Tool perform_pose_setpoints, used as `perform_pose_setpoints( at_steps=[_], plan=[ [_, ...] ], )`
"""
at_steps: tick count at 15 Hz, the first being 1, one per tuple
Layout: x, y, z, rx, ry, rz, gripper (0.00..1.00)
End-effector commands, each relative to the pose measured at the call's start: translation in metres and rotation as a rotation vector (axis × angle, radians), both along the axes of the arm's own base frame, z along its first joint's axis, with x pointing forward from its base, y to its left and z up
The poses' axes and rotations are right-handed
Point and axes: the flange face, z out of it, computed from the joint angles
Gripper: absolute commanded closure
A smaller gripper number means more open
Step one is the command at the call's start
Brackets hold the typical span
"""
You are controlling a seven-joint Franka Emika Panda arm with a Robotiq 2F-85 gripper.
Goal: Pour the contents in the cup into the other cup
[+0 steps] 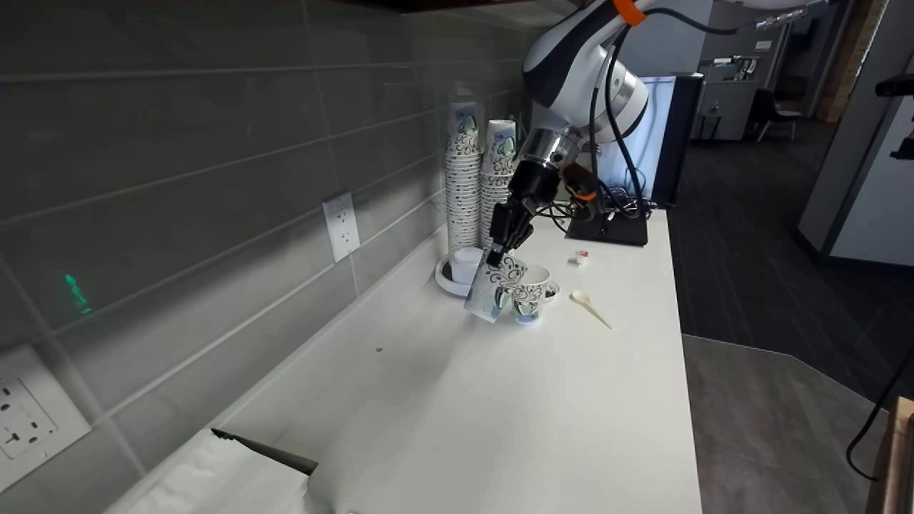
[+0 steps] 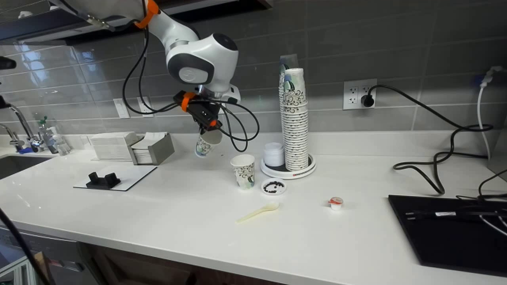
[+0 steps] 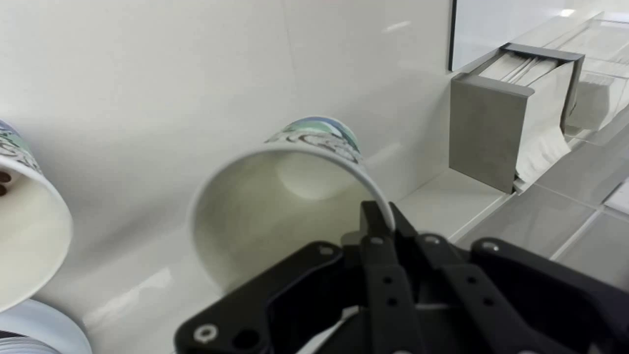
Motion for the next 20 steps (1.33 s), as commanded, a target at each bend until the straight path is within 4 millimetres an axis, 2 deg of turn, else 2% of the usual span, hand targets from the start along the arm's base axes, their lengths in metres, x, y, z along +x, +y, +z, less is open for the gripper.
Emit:
perform_pose_setpoints(
  at_steps=[1, 11, 15, 20],
  plan=[
    [0.000, 0.014, -0.003, -0.134, -0.008, 0.015, 0.99],
    [-0.013, 0.090, -0.029, -0.645, -0.124, 0.139, 0.99],
    [-0.013, 0.101, -0.047, -0.712, -0.162, 0.156, 0.99],
    [-0.010, 0.099, -0.069, -0.725, -0.188, 0.153, 0.99]
  ],
)
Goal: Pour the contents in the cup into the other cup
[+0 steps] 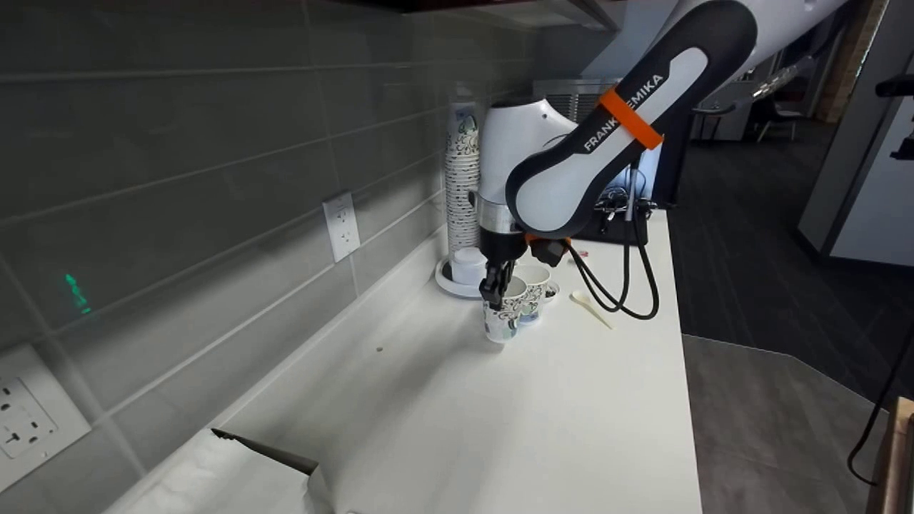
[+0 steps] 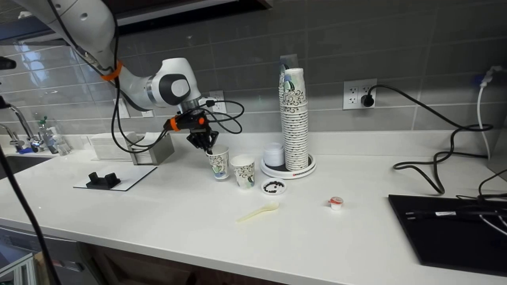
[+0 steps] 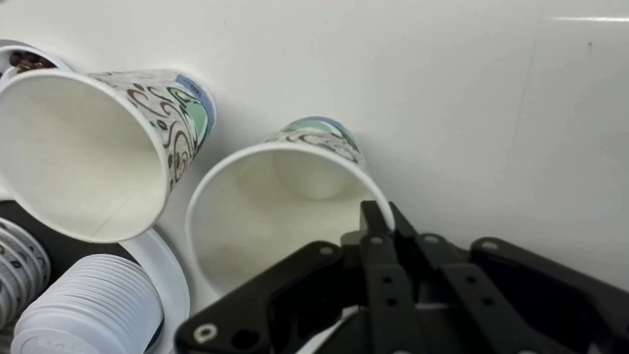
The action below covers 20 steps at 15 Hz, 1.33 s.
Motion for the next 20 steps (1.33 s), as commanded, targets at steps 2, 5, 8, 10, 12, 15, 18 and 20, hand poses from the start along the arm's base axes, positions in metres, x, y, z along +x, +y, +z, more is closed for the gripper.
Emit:
perform_pose_setpoints(
  at_steps=[2, 5, 8, 10, 12, 15, 18, 20],
  plan=[
    [-0.001, -0.001, -0.016, -0.019, -0.023, -0.004, 0.99],
    [-0.002, -0.002, -0.022, -0.018, -0.012, -0.007, 0.76],
    [-0.004, -0.002, -0.016, -0.024, -0.010, -0.010, 0.57],
    [-0.011, 0.000, 0.000, -0.045, -0.017, -0.017, 0.43],
    [-0.026, 0.005, 0.023, -0.042, -0.029, -0.029, 0.29],
    [-0.063, 0.002, 0.061, -0.037, -0.057, -0.080, 0.08],
    [-0.106, -0.015, 0.085, -0.032, -0.090, -0.057, 0.00],
    [-0.134, -0.037, 0.093, -0.003, -0.099, -0.099, 0.00]
  ],
)
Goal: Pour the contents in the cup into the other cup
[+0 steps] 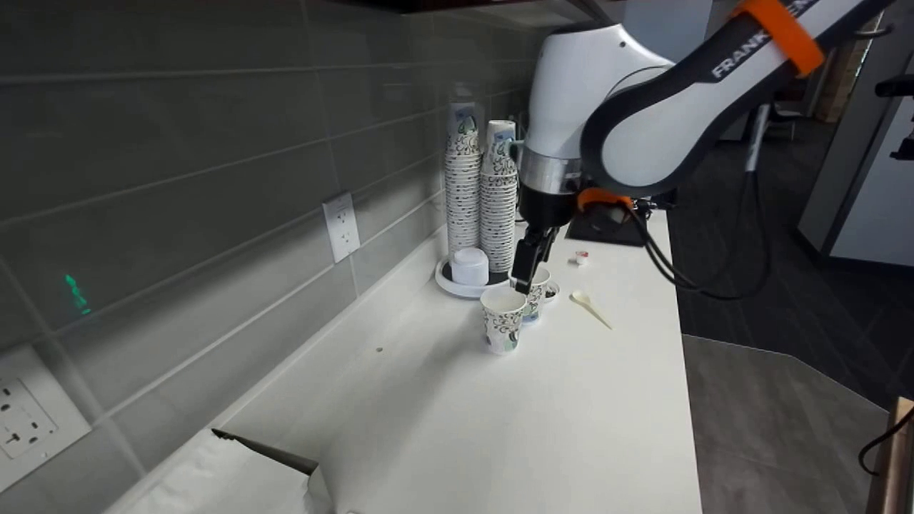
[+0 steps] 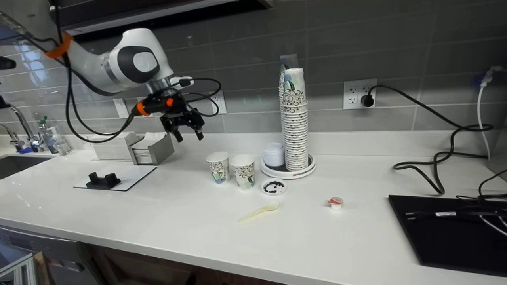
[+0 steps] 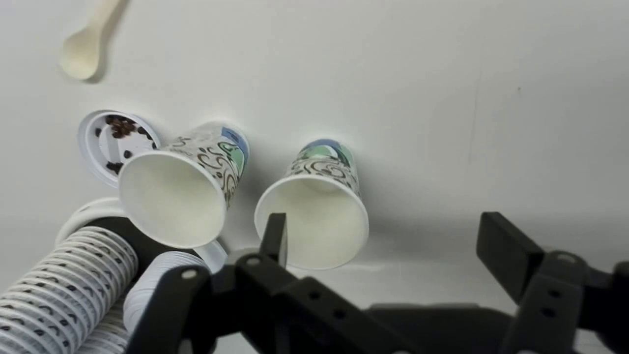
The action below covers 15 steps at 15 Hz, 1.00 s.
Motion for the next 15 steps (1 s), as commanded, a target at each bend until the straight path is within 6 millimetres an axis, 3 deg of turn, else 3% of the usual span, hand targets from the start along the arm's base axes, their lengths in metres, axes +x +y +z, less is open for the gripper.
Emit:
perform_pose_setpoints(
  at_steps=[1, 4, 7, 10, 11, 13, 15],
  plan=[
    [-0.067, -0.038, 0.021, 0.046, -0.046, -0.051, 0.00],
    [-0.104, -0.071, 0.042, 0.091, -0.054, -0.140, 0.00],
    [-0.136, -0.101, 0.079, 0.147, 0.043, -0.235, 0.00],
    [-0.147, -0.143, 0.098, 0.120, 0.192, -0.326, 0.00],
    [-0.139, -0.122, 0.084, 0.120, 0.137, -0.298, 0.00],
    [-0.148, -0.141, 0.096, 0.125, 0.171, -0.329, 0.00],
    [-0.148, -0.144, 0.097, 0.126, 0.176, -0.333, 0.00]
  ],
)
